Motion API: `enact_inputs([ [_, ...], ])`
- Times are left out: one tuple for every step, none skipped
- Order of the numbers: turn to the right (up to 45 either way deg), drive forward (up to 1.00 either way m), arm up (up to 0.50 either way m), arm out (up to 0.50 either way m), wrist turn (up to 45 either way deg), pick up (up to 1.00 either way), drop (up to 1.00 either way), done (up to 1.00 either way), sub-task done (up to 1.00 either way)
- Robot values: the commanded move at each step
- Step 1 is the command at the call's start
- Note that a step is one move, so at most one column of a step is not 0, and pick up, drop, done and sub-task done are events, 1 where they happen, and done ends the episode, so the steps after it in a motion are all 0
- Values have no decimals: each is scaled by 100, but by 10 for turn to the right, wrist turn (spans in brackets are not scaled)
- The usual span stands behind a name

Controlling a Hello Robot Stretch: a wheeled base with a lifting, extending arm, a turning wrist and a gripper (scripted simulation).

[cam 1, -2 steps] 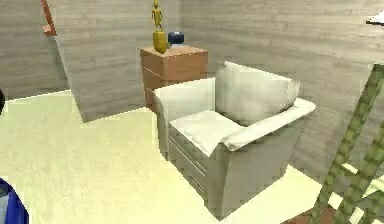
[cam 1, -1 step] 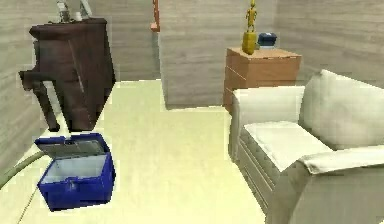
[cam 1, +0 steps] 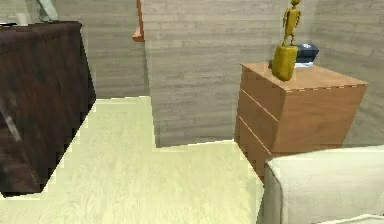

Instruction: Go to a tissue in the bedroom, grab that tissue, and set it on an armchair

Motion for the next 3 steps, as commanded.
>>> enact_inputs([
  [-30, 0, 0, 0, 0, 0, 0, 0, 0],
  [0, 100, 0, 0, 0, 0, 0, 0, 0],
  [0, 15, 0, 0, 0, 0, 0, 0, 0],
])
